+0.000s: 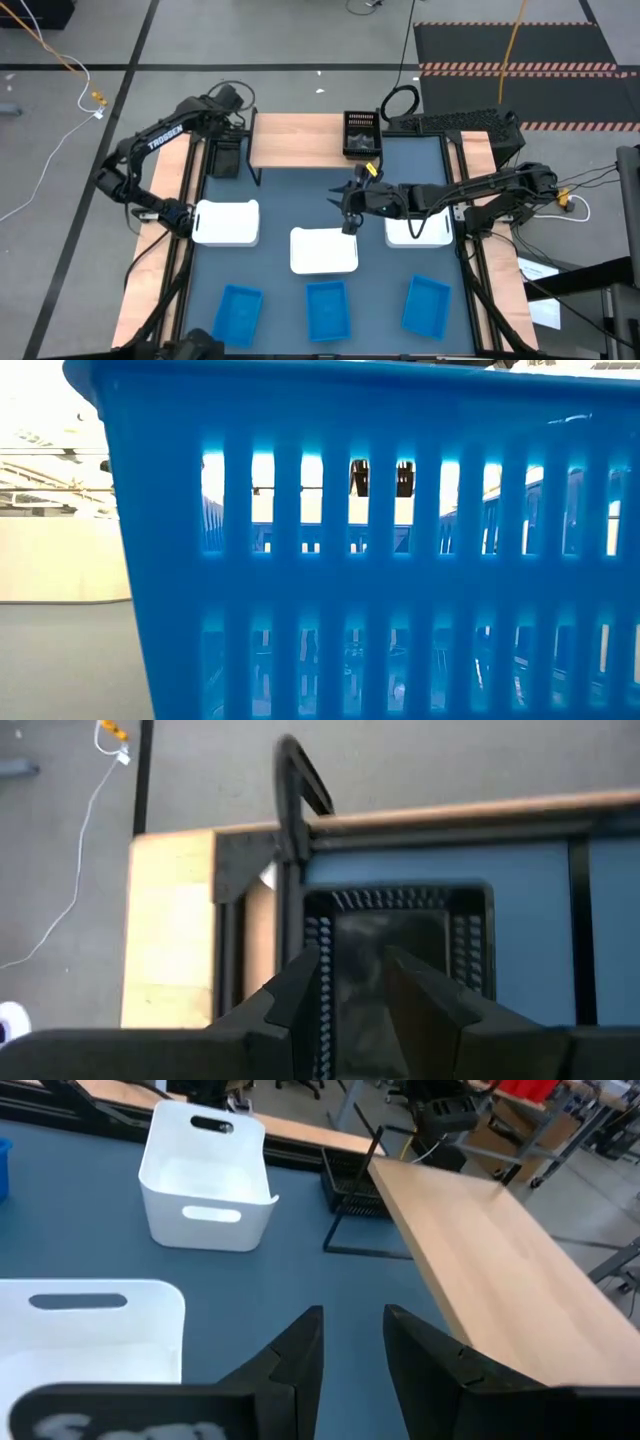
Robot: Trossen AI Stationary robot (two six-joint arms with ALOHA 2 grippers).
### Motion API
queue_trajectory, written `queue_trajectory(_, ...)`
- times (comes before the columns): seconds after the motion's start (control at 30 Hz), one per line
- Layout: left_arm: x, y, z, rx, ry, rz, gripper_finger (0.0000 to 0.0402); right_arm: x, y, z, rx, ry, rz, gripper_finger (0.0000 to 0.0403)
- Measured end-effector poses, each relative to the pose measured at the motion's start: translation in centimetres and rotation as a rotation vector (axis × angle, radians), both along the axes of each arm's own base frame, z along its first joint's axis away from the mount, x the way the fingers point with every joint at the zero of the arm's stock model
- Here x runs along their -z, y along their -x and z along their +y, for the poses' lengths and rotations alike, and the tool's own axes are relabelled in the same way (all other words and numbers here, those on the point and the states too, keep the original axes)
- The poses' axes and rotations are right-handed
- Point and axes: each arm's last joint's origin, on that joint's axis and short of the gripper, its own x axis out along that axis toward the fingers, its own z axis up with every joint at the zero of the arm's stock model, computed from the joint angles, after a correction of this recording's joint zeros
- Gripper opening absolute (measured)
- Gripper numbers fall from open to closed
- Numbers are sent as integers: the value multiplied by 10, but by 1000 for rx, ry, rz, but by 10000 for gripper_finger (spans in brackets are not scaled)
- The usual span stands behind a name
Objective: Stack baskets on shelf by color
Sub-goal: Stack the black bin on the black bin on the shelf
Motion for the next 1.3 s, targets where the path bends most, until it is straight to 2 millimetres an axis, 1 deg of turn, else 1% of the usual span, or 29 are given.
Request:
queue_trajectory(0.13, 8, 0, 4, -40, -49, -31, 113, 1, 0, 1, -3, -3, 5, 100)
queue_trajectory(0.23, 8, 0, 9, -67, -91, -68, 113, 1, 0, 1, -2, -8, 5, 100)
queue_trajectory(0.4, 12, 2, 16, -59, -152, -82, 113, 2, 1, 2, -36, -26, 19, 100)
queue_trajectory(0.5, 12, 2, 21, -18, -181, -77, 113, 2, 0, 1, -47, -30, 22, 100)
queue_trajectory(0.6, 12, 1, 22, 83, -165, -37, 113, 4, 1, 0, -54, -11, 43, 100)
queue_trajectory(0.67, 11, 1, 21, 194, -126, 22, 113, 4, 1, 0, -65, 17, 59, 100)
queue_trajectory(0.77, 8, -2, 18, 407, -71, 158, 113, 5, 2, 0, -86, 59, 85, 100)
queue_trajectory(0.9, 5, -9, 12, 695, 0, 394, 113, 6, 2, 0, -98, 84, 98, 100)
queue_trajectory(1.03, 11, -11, 7, 934, 90, 552, 113, 7, 3, 0, -99, 85, 115, 100)
queue_trajectory(1.2, 15, -9, 8, 973, 109, 541, 113, 8, 4, 0, -100, 85, 131, 100)
queue_trajectory(1.3, 16, -8, 8, 928, 99, 506, 113, 9, 4, 0, -101, 85, 142, 100)
